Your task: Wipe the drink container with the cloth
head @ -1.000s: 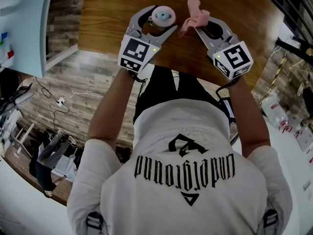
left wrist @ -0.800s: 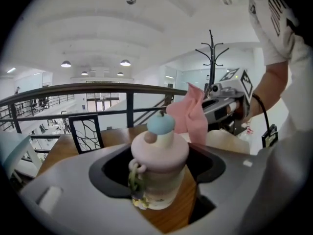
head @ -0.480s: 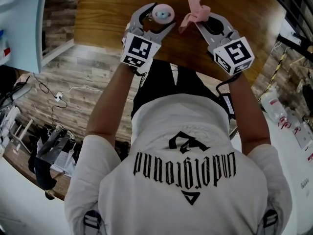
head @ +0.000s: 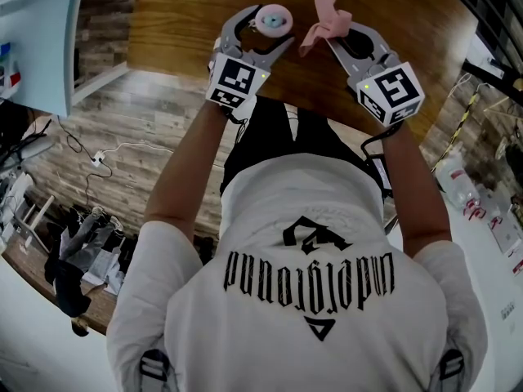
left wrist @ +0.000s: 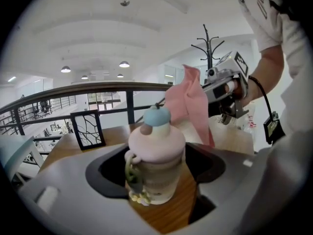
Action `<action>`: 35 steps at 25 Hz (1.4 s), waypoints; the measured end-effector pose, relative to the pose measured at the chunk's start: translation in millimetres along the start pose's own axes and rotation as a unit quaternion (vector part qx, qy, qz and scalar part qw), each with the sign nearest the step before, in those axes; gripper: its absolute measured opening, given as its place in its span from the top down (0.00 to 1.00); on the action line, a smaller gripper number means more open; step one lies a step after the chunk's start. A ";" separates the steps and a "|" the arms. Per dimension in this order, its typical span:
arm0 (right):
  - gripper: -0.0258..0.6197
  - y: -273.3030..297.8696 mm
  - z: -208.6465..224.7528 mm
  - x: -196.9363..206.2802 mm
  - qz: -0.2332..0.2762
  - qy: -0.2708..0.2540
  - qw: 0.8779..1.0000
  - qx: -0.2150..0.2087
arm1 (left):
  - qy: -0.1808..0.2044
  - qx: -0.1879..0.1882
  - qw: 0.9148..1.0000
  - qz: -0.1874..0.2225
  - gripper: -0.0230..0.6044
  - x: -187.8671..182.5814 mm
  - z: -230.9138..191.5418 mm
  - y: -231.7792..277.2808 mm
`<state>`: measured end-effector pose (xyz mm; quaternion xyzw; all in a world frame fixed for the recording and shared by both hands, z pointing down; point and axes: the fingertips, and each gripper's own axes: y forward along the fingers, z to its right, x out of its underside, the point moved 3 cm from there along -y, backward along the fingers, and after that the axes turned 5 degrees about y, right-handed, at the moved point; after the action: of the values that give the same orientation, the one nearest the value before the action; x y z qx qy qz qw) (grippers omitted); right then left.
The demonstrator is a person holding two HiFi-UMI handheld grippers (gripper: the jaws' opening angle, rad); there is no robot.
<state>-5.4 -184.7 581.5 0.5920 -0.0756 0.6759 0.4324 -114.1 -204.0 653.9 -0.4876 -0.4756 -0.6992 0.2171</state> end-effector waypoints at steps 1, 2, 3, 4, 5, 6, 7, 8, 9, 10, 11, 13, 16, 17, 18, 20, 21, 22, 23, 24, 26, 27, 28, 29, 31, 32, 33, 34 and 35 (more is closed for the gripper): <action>0.91 -1.1 -0.1 -0.6 0.001 -0.001 1.000 -0.001 | -0.001 -0.003 1.000 0.001 0.35 -0.9 0.4 -0.8; 0.91 -2.3 -0.5 -0.9 0.002 -0.002 1.000 -0.002 | 0.000 -0.006 1.000 0.001 0.35 -1.7 1.1 -1.9; 0.91 -3.8 -1.2 -0.9 0.002 -0.004 1.000 -0.003 | 0.000 -0.009 1.000 0.001 0.35 -2.3 2.2 -3.4; 0.91 -5.7 -2.1 -1.2 0.002 -0.005 1.000 -0.004 | -0.001 -0.011 1.000 0.001 0.35 -2.6 3.2 -5.2; 0.91 -7.9 -3.0 -2.0 0.002 -0.006 1.000 -0.005 | -0.003 -0.014 1.000 0.001 0.35 -3.1 3.7 -7.0; 0.91 -10.4 -3.8 -3.2 0.003 -0.008 1.000 -0.005 | -0.004 -0.017 1.000 0.001 0.35 -3.9 3.6 -9.1; 0.91 -13.0 -4.3 -4.4 0.003 -0.009 1.000 -0.006 | -0.007 -0.022 1.000 0.002 0.35 -5.0 3.0 -11.6; 0.91 -15.4 -4.7 -5.5 0.004 -0.011 1.000 -0.007 | -0.010 -0.027 1.000 0.004 0.35 -6.5 2.1 -14.6; 0.91 -17.7 -5.1 -6.4 0.004 -0.013 1.000 -0.008 | -0.014 -0.033 0.999 0.006 0.35 -8.3 1.2 -18.1; 0.91 -20.1 -5.7 -7.4 0.004 -0.014 1.000 -0.009 | -0.018 -0.038 0.999 0.008 0.35 -10.5 0.7 -22.1; 0.91 -22.7 -6.7 -8.7 0.004 -0.017 1.000 -0.011 | -0.020 -0.043 0.999 0.010 0.35 -13.2 1.0 -26.2; 0.91 -28.9 -10.2 -12.7 0.006 -0.022 1.000 -0.014 | -0.021 -0.050 0.998 0.013 0.35 -19.5 3.7 -35.0; 0.91 -39.3 -18.1 -23.0 0.014 -0.034 0.999 -0.020 | -0.024 -0.064 0.997 0.018 0.35 -30.9 8.1 -50.5; 0.91 -42.9 -20.5 -27.3 0.017 -0.039 0.999 -0.022 | -0.026 -0.070 0.997 0.022 0.35 -36.2 8.8 -55.5; 0.91 -46.5 -22.7 -31.8 0.019 -0.045 0.998 -0.025 | -0.029 -0.076 0.996 0.027 0.35 -42.5 9.2 -60.4; 0.91 -53.6 -26.9 -39.8 0.021 -0.055 0.998 -0.031 | -0.039 -0.086 0.995 0.040 0.35 -57.5 9.9 -70.2; 0.91 -56.8 -28.9 -44.0 0.023 -0.061 0.997 -0.035 | -0.044 -0.090 0.994 0.049 0.35 -66.7 10.1 -74.8; 0.91 -59.9 -30.7 -48.6 0.026 -0.066 0.997 -0.038 | -0.045 -0.094 0.993 0.058 0.37 -77.3 10.3 -79.1; 0.91 -63.4 -32.8 -53.2 0.029 -0.071 0.996 -0.041 | -0.044 -0.098 0.992 0.068 0.38 -88.6 11.3 -83.8; 0.91 -67.8 -35.5 -57.2 0.033 -0.074 0.996 -0.044 | -0.043 -0.103 0.991 0.077 0.40 -99.5 13.4 -89.2; 0.91 -78.7 -42.2 -63.8 0.043 -0.079 0.995 -0.050 | -0.050 -0.110 0.988 0.091 0.47 -118.5 19.5 -100.5; 0.91 -85.2 -45.5 -67.1 0.048 -0.081 0.994 -0.053 | -0.060 -0.112 0.987 0.100 0.49 -127.5 22.8 -105.7; 0.91 -92.5 -48.4 -70.7 0.052 -0.085 0.993 -0.056 | -0.071 -0.112 0.985 0.110 0.49 -136.8 26.3 -110.2; 0.91 -100.3 -51.0 -74.9 0.056 -0.088 0.993 -0.058 | -0.080 -0.111 0.983 0.119 0.50 -146.9 29.9 -114.2; 0.91 -115.3 -55.8 -85.8 0.066 -0.095 0.991 -0.064 | -0.085 -0.115 0.981 0.131 0.55 -167.7 35.8 -121.0; 0.91 -121.6 -58.5 -92.2 0.073 -0.098 0.990 -0.070 | -0.084 -0.120 0.980 0.135 0.57 -176.9 37.1 -124.4; 0.91 -126.8 -61.5 -98.6 0.080 -0.101 0.989 -0.076 | -0.082 -0.127 0.979 0.138 0.58 -184.8 37.6 -128.0; 0.91 -131.3 -64.8 -104.1 0.086 -0.104 0.987 -0.082 | -0.078 -0.134 0.978 0.139 0.60 -191.3 38.1 -131.7; 0.91 -135.6 -68.2 -108.4 0.090 -0.107 0.986 -0.087 | -0.073 -0.142 0.977 0.139 0.63 -196.4 39.2 -135.1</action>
<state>27.7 -113.1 412.5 0.6122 -0.2328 0.6352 0.4093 -114.7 -139.8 421.0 -0.6241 -0.3140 -0.6853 0.2055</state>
